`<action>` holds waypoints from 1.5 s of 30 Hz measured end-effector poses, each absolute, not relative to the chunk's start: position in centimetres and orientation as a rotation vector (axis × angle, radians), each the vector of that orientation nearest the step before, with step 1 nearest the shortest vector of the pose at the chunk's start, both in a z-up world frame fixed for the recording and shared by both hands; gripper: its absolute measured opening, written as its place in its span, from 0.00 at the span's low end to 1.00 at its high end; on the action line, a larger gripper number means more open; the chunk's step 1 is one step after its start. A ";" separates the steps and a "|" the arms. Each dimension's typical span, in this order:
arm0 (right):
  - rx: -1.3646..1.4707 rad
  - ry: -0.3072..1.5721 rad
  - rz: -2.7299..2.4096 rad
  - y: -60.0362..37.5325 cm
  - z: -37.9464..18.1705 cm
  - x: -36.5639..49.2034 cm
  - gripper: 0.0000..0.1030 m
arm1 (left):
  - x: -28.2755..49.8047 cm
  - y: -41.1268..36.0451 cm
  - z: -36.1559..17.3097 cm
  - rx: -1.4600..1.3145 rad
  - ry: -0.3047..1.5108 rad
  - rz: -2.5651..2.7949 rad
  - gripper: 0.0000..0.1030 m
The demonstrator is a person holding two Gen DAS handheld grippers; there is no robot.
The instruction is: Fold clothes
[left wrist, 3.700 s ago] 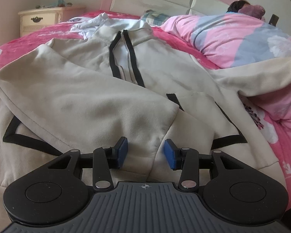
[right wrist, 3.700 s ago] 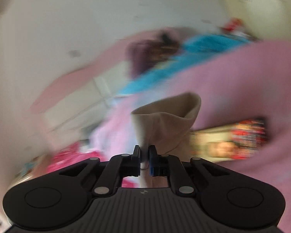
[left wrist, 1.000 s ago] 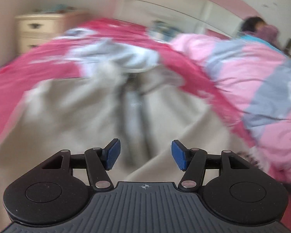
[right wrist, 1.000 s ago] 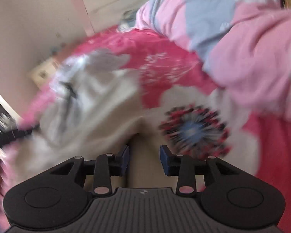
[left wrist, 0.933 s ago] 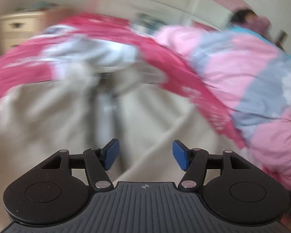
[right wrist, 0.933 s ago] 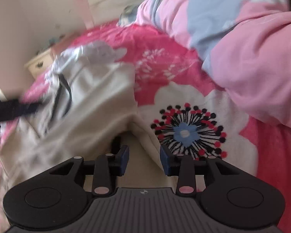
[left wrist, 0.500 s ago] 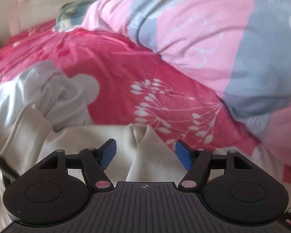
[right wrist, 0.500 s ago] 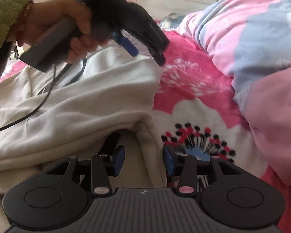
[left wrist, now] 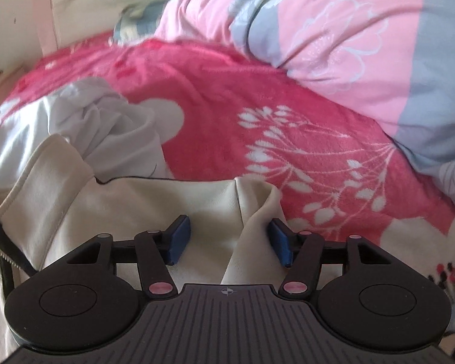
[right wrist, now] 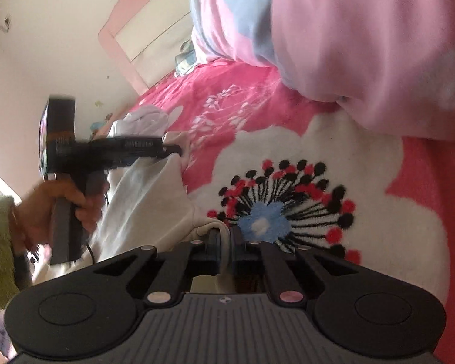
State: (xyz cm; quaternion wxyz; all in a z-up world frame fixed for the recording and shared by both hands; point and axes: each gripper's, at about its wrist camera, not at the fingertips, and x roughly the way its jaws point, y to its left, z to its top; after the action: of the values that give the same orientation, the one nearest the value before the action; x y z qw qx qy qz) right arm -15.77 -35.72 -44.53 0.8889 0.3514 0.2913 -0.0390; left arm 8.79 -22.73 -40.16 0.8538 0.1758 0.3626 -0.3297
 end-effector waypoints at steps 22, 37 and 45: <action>0.723 0.601 -0.082 -35.6 -44.9 -15.9 0.06 | 6.8 -19.2 -34.9 0.221 0.539 -0.588 0.63; 0.705 0.602 -0.084 -35.5 -45.0 -15.8 0.06 | 7.5 -20.6 -36.9 0.204 0.879 -0.787 0.63; 0.650 0.611 -0.107 -34.7 -44.5 -15.6 0.06 | 10.4 -16.5 -37.5 -0.105 0.923 -0.614 0.64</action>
State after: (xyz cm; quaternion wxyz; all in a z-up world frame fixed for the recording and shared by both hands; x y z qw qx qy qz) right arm -15.60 -34.65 -44.51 0.9008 0.3141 0.2953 -0.0517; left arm 10.37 -16.50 -37.48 0.8488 -0.0500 0.4382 -0.2914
